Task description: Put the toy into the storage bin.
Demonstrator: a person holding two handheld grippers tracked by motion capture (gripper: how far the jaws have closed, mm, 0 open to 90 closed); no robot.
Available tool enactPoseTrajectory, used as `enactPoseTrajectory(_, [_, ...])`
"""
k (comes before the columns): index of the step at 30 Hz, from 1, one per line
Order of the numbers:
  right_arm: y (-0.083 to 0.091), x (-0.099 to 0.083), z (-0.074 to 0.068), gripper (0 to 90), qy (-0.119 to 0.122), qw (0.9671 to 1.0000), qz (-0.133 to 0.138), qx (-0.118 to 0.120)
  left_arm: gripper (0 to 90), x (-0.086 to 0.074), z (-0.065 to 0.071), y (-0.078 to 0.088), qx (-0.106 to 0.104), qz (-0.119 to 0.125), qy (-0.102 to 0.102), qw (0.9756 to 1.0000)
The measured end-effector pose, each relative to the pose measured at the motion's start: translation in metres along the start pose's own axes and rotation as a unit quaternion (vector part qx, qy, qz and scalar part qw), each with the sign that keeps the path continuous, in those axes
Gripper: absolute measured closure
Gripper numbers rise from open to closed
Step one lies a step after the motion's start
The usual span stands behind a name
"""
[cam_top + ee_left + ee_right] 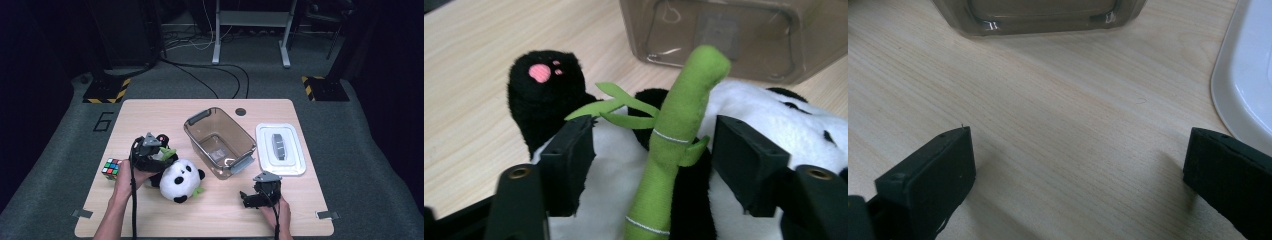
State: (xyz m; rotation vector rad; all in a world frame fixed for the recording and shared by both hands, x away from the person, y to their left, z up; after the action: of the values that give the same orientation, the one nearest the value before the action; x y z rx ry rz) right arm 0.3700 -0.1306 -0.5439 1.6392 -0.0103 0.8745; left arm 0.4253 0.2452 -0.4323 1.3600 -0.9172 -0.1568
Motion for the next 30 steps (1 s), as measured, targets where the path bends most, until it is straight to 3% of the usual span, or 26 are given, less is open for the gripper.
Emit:
enactPoseTrajectory(5, [0.000, 0.000, 0.000, 0.0, 0.000, 1.0000, 0.000, 0.000, 48.3, -0.002, 0.002, -0.005, 0.010, -0.006, 0.003, 0.9999])
enactPoseTrajectory(8, [0.000, 0.000, 0.000, 0.0, 0.000, 1.0000, 0.000, 0.000, 67.5, -0.003, 0.005, -0.008, 0.011, -0.004, -0.003, 0.9999])
enactPoseTrajectory(12, [0.000, 0.000, 0.000, 0.0, 0.000, 1.0000, 0.000, 0.000, 73.7, -0.003, 0.009, -0.011, 0.020, -0.004, -0.006, 0.9998])
enactPoseTrajectory(19, [0.000, 0.000, 0.000, 0.0, 0.000, 1.0000, 0.000, 0.000, 75.7, -0.007, 0.007, -0.004, 0.015, 0.010, -0.017, 0.9997])
enactPoseTrajectory(23, [0.000, 0.000, 0.000, 0.0, 0.000, 1.0000, 0.000, 0.000, 76.1, -0.011, 0.005, 0.001, -0.002, 0.029, -0.015, 0.9995])
enactPoseTrajectory(30, [0.000, 0.000, 0.000, 0.0, 0.000, 1.0000, 0.000, 0.000, 76.2, -0.014, 0.006, 0.010, -0.009, 0.039, -0.023, 0.9989])
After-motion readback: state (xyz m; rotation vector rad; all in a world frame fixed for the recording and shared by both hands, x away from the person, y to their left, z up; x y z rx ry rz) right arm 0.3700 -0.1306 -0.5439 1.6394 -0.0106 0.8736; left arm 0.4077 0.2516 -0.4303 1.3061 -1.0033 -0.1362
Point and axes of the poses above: each handheld gripper's, and its own axes: y roughly backward along the jaws, x roughly out of its top, z roughly to its right, the point moved 2 cm from there along -y, roughly forward along the jaws, and after that the axes turned 13 degrees about -z, right-handed, at the moved point
